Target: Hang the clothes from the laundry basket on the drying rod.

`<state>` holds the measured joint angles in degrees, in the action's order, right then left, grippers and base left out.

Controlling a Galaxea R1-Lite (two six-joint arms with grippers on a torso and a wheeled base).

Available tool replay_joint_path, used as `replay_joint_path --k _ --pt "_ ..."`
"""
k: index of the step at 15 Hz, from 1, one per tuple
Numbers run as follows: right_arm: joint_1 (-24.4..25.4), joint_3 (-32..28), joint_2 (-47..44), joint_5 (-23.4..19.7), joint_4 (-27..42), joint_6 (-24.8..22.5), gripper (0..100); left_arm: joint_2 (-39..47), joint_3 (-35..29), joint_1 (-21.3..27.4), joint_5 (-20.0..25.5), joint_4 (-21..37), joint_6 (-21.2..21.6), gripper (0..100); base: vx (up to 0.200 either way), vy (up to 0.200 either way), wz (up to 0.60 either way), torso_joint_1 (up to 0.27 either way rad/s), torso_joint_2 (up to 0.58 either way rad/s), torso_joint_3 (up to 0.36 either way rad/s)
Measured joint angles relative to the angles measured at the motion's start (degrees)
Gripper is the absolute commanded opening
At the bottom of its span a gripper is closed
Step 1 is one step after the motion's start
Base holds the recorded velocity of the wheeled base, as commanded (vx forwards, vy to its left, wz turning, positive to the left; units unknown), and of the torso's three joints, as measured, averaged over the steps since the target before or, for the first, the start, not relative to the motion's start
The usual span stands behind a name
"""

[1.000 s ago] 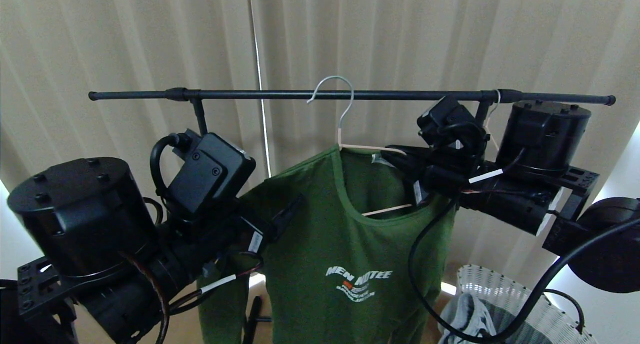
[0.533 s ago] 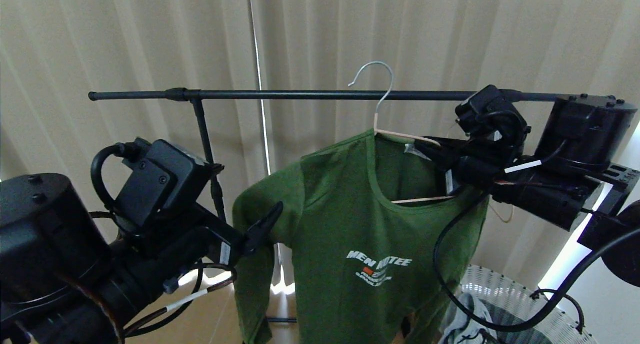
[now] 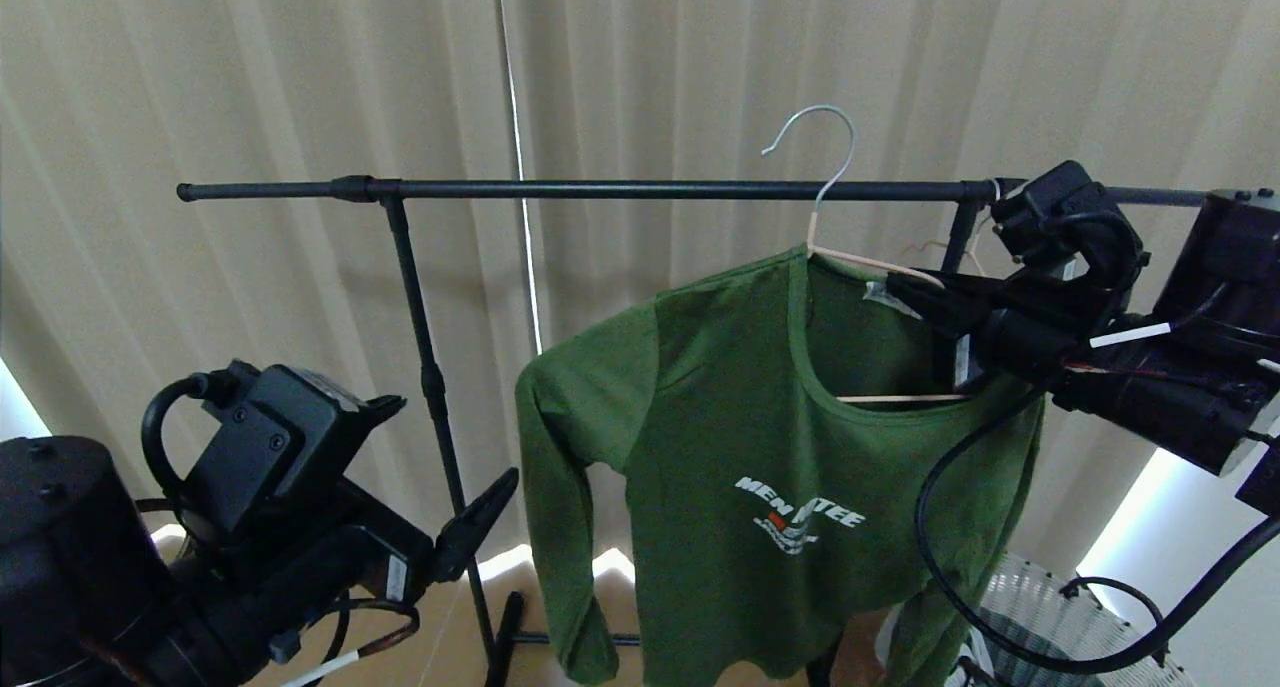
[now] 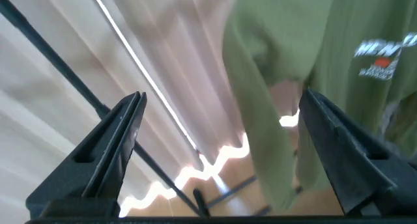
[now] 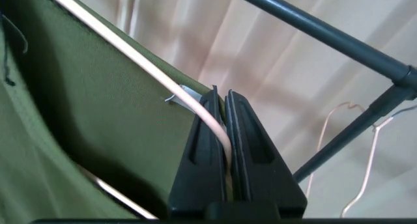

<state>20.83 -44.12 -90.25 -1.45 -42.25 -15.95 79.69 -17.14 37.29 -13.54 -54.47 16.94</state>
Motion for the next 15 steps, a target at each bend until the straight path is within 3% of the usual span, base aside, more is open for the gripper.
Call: replay_joint_path --k 3,12,13,15 --pt "0.4 0.2 0.8 -0.3 0.0 1.7 0 1.0 1.6 0.1 2.4 0.0 0.1 100 0.000 0.000 0.00 0.000 0.00 0.000" --pt "2.8 3.1 3.7 -0.5 -0.3 1.9 0 4.6 -0.4 -2.0 2.5 0.0 0.3 100 0.000 0.000 0.00 0.000 0.00 0.000" --pt "3.4 3.2 3.9 -0.5 -0.3 1.9 0 5.0 -0.7 -2.1 2.5 0.0 0.3 0 0.000 0.000 0.00 0.000 0.00 0.000" --pt "3.9 3.3 4.2 -0.5 -0.3 1.9 0 5.7 -1.0 -2.3 2.4 0.0 0.5 0 0.000 0.000 0.00 0.000 0.00 0.000"
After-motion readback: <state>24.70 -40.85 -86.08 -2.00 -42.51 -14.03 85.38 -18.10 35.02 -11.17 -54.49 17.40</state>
